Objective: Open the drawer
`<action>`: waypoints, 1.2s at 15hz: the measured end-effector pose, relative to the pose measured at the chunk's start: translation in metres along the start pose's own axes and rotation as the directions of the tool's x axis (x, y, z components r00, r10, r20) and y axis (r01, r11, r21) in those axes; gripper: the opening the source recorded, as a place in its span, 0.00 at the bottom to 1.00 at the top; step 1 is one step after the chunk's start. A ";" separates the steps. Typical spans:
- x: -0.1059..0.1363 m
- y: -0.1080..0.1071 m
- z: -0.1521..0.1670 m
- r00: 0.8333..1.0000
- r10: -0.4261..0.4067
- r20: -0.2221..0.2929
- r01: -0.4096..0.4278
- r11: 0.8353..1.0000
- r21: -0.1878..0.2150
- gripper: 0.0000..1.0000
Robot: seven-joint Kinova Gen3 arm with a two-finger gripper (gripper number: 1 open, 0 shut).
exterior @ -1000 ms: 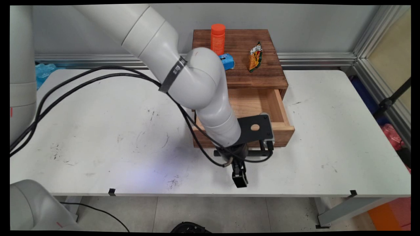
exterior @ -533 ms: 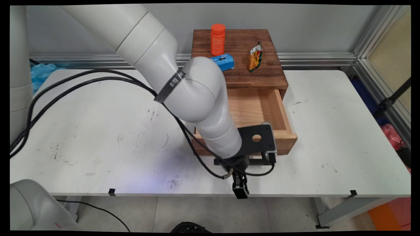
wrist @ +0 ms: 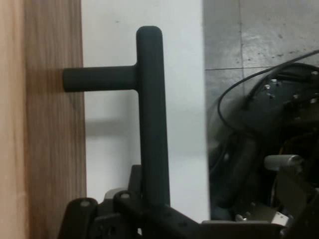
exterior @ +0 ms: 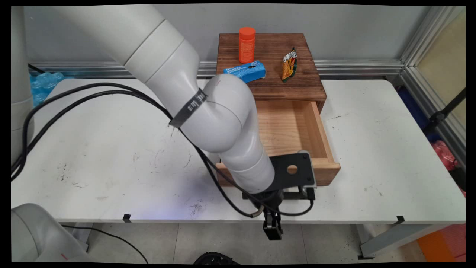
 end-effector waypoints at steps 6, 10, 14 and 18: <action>0.000 0.018 -0.003 1.000 0.008 0.001 -0.008 1.000 -0.024 1.00; 0.000 0.032 -0.006 1.000 0.015 0.000 -0.015 0.999 -0.042 1.00; 0.000 0.042 -0.007 1.000 0.018 -0.003 -0.019 0.998 -0.052 1.00; 0.002 0.050 -0.009 1.000 0.023 -0.014 -0.024 0.998 -0.057 1.00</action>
